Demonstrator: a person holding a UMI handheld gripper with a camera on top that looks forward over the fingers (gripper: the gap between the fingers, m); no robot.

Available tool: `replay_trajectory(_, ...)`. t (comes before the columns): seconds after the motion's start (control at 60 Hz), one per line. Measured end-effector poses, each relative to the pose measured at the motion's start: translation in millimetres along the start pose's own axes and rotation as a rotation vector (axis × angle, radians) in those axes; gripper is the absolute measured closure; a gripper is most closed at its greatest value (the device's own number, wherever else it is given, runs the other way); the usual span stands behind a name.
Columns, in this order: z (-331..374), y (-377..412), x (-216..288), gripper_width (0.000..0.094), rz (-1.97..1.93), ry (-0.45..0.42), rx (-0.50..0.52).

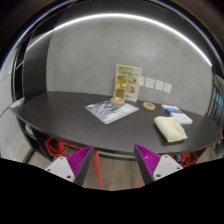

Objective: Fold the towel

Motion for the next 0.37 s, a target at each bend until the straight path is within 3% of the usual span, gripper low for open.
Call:
replay_trajectory(0.167, 18.2, 44.4, 5.4, 0.0109, 0.014, -0.019, 0.074)
replay_trajectory(0.367, -0.1, 23.1, -34.6, 0.0108, -0.003, 0.071, 0.083)
Point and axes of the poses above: the point between the fingertips, and its own axes, seen from behind it with the camera up: y to the left, x up, z backward, against the way the camera looks, the point moved 7 cm from there along z, backward, against the way the camera looks, and after that the axes turned 11 degrees about z, right-handed, at the moved point
